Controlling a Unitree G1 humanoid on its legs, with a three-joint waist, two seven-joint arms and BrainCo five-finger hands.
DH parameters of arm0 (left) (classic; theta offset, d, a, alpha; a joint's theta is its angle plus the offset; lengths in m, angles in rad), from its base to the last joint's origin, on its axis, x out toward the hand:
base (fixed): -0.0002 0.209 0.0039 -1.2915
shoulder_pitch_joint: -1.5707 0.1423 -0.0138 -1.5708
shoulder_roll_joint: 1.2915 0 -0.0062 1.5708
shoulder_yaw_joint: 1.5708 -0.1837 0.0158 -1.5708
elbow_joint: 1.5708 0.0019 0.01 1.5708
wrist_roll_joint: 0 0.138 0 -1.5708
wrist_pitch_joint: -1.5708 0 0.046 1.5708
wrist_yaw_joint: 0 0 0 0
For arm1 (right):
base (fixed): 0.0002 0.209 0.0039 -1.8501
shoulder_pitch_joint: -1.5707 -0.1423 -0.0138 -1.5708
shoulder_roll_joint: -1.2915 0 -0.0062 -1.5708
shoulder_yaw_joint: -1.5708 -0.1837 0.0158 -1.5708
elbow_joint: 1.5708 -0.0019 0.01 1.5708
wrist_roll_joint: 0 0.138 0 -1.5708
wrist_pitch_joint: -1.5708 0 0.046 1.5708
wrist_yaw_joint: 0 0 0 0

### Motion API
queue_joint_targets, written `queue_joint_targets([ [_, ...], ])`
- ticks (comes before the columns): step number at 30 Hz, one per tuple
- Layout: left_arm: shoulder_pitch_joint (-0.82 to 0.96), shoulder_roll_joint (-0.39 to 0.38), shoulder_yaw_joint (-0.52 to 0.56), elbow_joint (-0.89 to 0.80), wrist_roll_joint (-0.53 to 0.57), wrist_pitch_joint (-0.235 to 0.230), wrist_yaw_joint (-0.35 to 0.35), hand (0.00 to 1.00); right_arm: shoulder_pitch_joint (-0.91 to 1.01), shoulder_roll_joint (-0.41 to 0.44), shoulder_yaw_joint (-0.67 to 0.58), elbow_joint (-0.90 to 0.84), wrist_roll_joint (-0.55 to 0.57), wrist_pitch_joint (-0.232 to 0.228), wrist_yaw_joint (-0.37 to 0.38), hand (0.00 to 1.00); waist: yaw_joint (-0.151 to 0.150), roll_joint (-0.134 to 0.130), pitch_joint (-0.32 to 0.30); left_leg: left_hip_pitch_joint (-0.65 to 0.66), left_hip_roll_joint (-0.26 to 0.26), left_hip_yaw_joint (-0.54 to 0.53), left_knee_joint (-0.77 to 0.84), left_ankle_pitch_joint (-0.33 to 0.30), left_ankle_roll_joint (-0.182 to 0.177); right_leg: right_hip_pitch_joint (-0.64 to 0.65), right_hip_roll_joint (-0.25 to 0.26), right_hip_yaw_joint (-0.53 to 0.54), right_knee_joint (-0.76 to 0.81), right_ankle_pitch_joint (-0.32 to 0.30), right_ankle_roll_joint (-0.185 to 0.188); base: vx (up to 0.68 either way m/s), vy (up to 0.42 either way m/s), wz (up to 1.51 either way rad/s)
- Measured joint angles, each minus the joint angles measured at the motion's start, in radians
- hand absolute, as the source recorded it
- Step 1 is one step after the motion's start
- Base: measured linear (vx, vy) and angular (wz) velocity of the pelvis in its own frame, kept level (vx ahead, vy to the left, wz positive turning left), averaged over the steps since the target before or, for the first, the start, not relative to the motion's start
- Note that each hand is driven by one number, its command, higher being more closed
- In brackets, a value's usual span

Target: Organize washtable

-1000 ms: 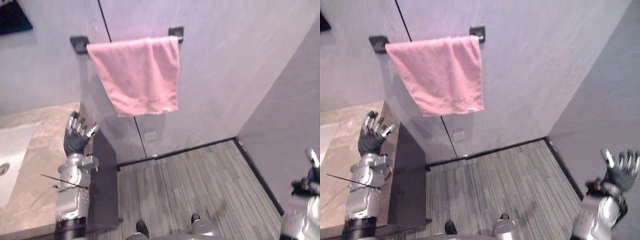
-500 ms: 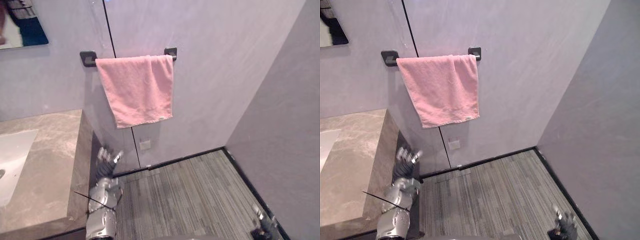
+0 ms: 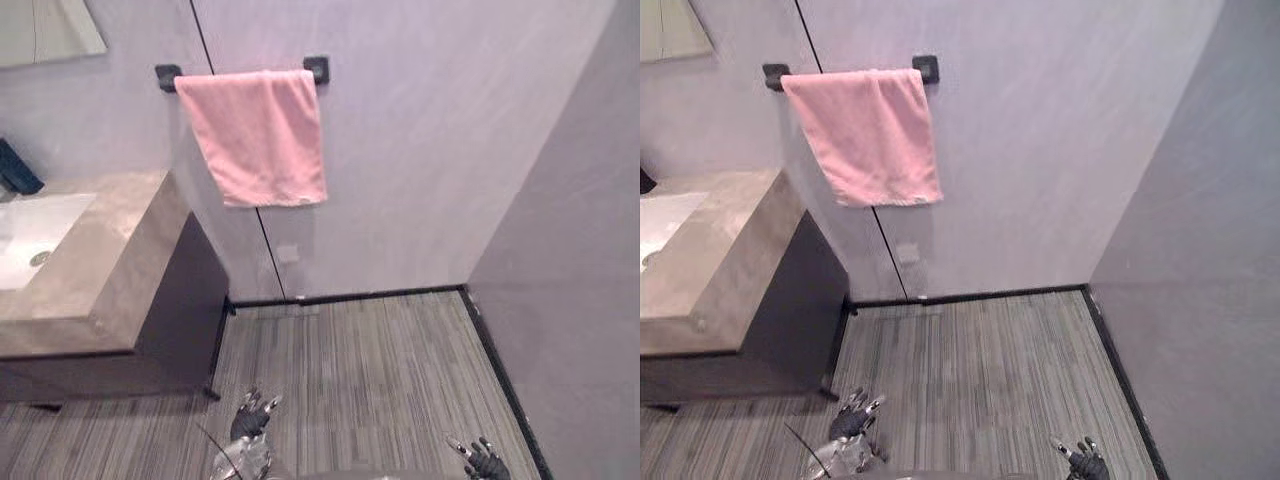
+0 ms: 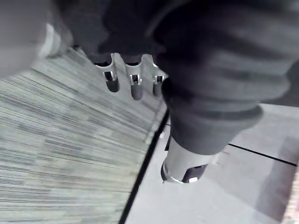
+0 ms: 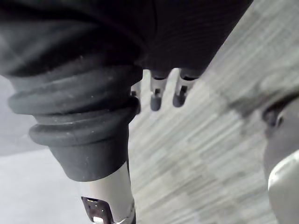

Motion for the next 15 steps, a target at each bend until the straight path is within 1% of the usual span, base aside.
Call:
queue_joint_targets([
  [1,-0.009,0.004,-0.001,0.021,0.001,0.001,-0.001,0.00,0.005,-0.007,0.000,0.010,-0.015,0.002,0.001,0.00,-0.003,0.002,0.001,0.021,-0.014,0.005,0.061,-0.025,-0.017,-0.007,0.005,-0.019,-0.001,0.004,-0.007,-0.22,-0.180,0.59],
  [2,-0.034,0.022,-0.013,0.076,0.001,0.001,-0.001,0.00,0.035,-0.004,-0.002,0.029,-0.036,0.004,0.000,0.00,-0.021,-0.004,-0.003,0.094,-0.038,0.017,0.134,-0.074,-0.039,-0.006,0.017,-0.067,-0.017,0.016,-0.026,-0.19,-0.163,1.05],
  [3,-0.052,0.045,-0.031,0.130,0.010,0.000,-0.001,0.00,0.062,0.007,-0.006,0.059,-0.058,0.003,0.000,0.00,-0.037,-0.015,-0.010,0.179,-0.042,0.036,0.138,-0.105,-0.042,-0.008,0.027,-0.129,-0.034,0.026,-0.042,-0.17,-0.165,1.30],
  [4,-0.065,0.052,-0.035,0.156,0.023,-0.002,0.000,0.00,0.073,0.012,-0.012,0.083,-0.070,0.004,0.000,0.00,-0.050,-0.018,-0.013,0.216,-0.038,0.036,0.135,-0.107,-0.039,-0.011,0.031,-0.165,-0.042,0.030,-0.049,-0.15,-0.138,1.56],
  [5,-0.085,0.059,-0.049,0.200,0.034,-0.008,0.000,0.00,0.081,0.020,-0.028,0.133,-0.092,0.009,-0.001,0.00,-0.070,-0.015,-0.021,0.286,-0.034,0.031,0.106,-0.107,-0.039,-0.031,0.031,-0.228,-0.045,0.034,-0.053,-0.15,-0.082,1.50],
  [6,-0.091,0.062,-0.068,0.228,0.044,-0.013,0.000,0.00,0.082,0.020,-0.043,0.157,-0.104,0.012,-0.001,0.00,-0.081,-0.001,-0.031,0.332,-0.030,0.027,0.059,-0.105,-0.039,-0.049,0.029,-0.266,-0.043,0.038,-0.055,-0.17,-0.026,1.69],
  [7,-0.097,0.061,-0.082,0.265,0.062,-0.016,0.001,0.00,0.081,0.023,-0.052,0.180,-0.125,0.014,-0.002,0.00,-0.080,0.018,-0.043,0.402,-0.024,0.035,-0.029,-0.098,-0.041,-0.088,0.018,-0.304,-0.033,0.045,-0.056,-0.13,0.041,1.30],
  [8,-0.097,0.062,-0.090,0.279,0.068,-0.018,0.001,0.00,0.080,0.025,-0.053,0.187,-0.133,0.014,-0.001,0.00,-0.080,0.019,-0.043,0.432,-0.022,0.044,-0.075,-0.094,-0.045,-0.102,0.003,-0.322,-0.017,0.045,-0.056,-0.14,0.126,1.69],
  [9,-0.097,0.065,-0.118,0.305,0.070,-0.022,0.002,0.00,0.070,0.030,-0.061,0.198,-0.143,0.015,-0.001,0.00,-0.086,0.018,-0.043,0.467,-0.013,0.065,-0.177,-0.062,-0.047,-0.116,-0.043,-0.357,0.022,0.044,-0.056,-0.11,0.146,1.72],
  [10,-0.097,0.063,-0.131,0.318,0.072,-0.026,0.002,0.00,0.073,0.029,-0.067,0.199,-0.147,0.016,-0.001,0.00,-0.092,0.020,-0.044,0.473,-0.004,0.073,-0.236,-0.025,-0.044,-0.117,-0.071,-0.368,0.051,0.044,-0.056,-0.15,0.260,2.94],
  [11,-0.097,0.045,-0.161,0.335,0.082,-0.035,0.004,0.00,0.093,0.006,-0.069,0.195,-0.156,0.017,-0.001,0.00,-0.127,0.046,-0.042,0.470,0.002,0.091,-0.424,0.173,-0.008,-0.154,-0.145,-0.366,0.227,0.045,-0.080,-0.19,0.323,3.13],
  [12,-0.091,0.026,-0.158,0.353,0.090,-0.043,0.013,0.00,0.085,-0.036,-0.062,0.203,-0.169,0.020,-0.001,0.00,-0.133,0.099,-0.051,0.472,0.054,0.079,-0.511,0.140,-0.077,-0.268,-0.098,-0.299,0.297,0.000,0.006,-0.27,0.301,2.96],
  [13,-0.093,0.035,-0.142,0.361,0.090,-0.042,0.024,0.00,0.070,-0.036,-0.049,0.205,-0.172,0.021,-0.001,0.00,-0.135,0.133,-0.052,0.460,0.094,0.085,-0.516,0.082,-0.143,-0.274,-0.035,-0.281,0.123,0.048,-0.010,-0.28,0.187,2.34],
  [14,-0.115,0.062,-0.138,0.396,0.099,-0.041,0.031,0.00,0.050,-0.042,-0.053,0.207,-0.173,0.018,-0.003,0.00,-0.133,0.166,-0.038,0.425,0.137,0.129,-0.484,-0.003,-0.215,-0.251,-0.033,-0.332,0.071,0.141,-0.018,-0.25,0.226,1.93],
  [15,-0.111,0.069,-0.136,0.396,0.109,-0.047,0.035,0.00,0.029,-0.045,-0.055,0.206,-0.173,0.008,-0.002,0.00,-0.130,0.162,-0.042,0.441,0.089,0.135,-0.580,0.001,-0.217,-0.245,-0.076,-0.347,0.096,0.144,-0.017,-0.14,0.284,1.79],
])
